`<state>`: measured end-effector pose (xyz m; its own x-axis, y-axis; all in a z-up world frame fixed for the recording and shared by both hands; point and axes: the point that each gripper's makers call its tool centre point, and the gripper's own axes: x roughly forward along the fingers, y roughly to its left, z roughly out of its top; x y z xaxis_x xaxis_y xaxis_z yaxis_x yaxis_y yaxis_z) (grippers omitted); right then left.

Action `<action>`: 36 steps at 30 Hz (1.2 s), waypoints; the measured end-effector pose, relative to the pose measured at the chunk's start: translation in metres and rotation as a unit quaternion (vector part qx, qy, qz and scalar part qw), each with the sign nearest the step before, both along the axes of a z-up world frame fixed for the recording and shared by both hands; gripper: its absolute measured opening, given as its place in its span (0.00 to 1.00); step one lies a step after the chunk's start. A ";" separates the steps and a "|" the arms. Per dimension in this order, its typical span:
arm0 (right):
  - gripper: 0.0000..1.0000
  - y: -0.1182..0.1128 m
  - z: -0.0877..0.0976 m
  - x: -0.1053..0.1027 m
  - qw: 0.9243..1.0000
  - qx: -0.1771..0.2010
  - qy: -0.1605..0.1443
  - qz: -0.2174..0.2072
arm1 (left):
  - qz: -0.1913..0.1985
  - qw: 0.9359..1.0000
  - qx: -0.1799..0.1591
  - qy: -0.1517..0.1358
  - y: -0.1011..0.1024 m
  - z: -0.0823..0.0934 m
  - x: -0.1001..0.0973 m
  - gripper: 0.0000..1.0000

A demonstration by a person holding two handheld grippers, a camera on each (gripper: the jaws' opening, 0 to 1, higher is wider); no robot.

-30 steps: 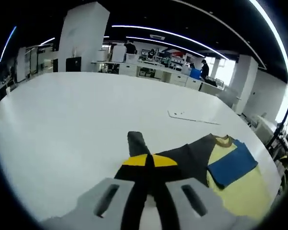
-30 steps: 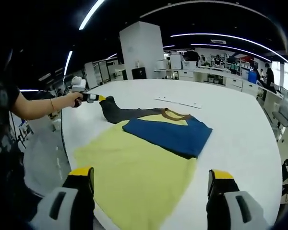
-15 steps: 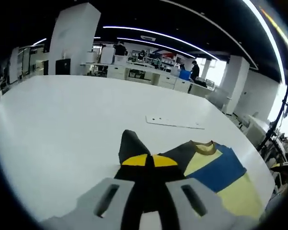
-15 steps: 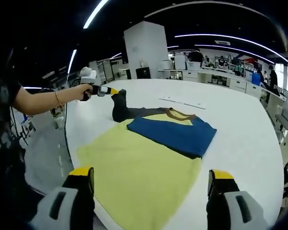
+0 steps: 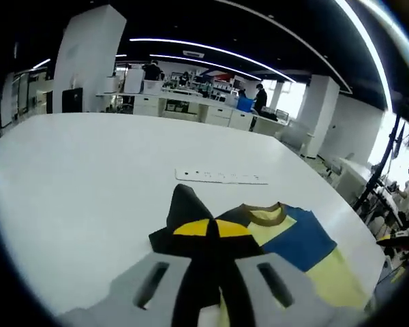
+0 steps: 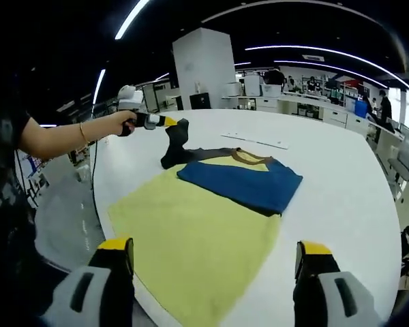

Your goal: Fold the garment on the visible template until the final outline fits inside the template.

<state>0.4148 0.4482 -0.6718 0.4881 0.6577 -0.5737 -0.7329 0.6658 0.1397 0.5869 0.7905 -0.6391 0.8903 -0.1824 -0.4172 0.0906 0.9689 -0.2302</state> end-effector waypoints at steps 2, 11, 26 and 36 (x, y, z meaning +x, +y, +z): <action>1.00 -0.003 0.000 -0.001 1.000 -0.001 0.001 -0.002 | -0.008 1.000 -0.003 -0.001 -0.008 0.002 0.002 0.00; 1.00 -0.011 -0.001 -0.002 1.000 -0.002 0.004 -0.013 | -0.044 0.999 0.001 0.001 -0.039 0.004 0.010 0.00; 1.00 -0.010 -0.005 -0.003 1.000 -0.012 0.013 -0.008 | -0.123 0.992 0.026 -0.015 -0.110 0.010 0.019 0.00; 1.00 -0.015 -0.007 0.001 1.000 -0.021 0.011 -0.017 | -0.177 0.983 0.052 -0.019 -0.151 0.000 0.017 0.00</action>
<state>0.4154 0.4333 -0.6786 0.4961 0.6168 -0.6111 -0.7074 0.6952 0.1274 0.6037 0.6397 -0.6389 0.7937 -0.4413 -0.4187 0.4329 0.8933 -0.1210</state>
